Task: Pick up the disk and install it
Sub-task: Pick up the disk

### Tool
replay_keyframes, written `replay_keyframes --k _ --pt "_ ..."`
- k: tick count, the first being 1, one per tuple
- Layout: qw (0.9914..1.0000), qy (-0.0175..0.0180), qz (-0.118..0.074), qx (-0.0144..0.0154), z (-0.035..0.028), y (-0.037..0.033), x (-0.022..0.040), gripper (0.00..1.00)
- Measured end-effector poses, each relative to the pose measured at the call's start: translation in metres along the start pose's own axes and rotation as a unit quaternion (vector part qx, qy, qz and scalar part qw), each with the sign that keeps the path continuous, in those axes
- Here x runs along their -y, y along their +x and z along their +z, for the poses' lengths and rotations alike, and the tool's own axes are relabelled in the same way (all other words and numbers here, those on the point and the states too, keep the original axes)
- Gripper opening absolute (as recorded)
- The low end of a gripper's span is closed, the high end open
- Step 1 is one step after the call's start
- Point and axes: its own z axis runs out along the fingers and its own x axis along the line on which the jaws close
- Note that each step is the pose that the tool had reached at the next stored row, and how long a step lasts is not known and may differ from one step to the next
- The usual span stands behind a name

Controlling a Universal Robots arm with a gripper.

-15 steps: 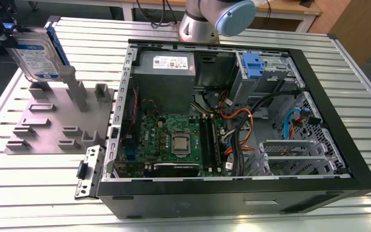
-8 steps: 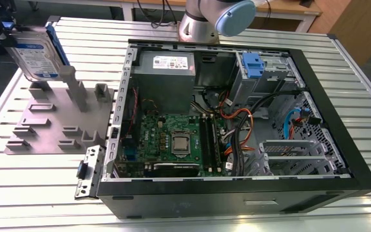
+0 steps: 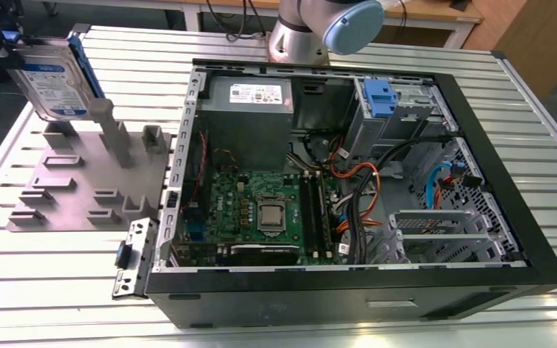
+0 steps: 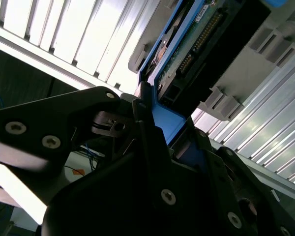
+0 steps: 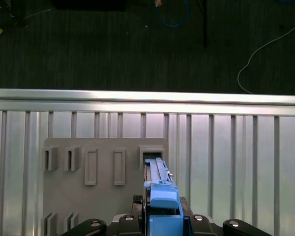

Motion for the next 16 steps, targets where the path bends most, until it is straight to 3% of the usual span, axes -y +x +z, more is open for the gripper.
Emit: replay_keyframes --k 10,16 --pt "1.0 0.0001 0.0 -0.0001 -0.0008 0.0 0.0 0.36" --pt "1.0 0.0 0.0 -0.0002 -0.0068 -0.0003 -0.0001 0.36"
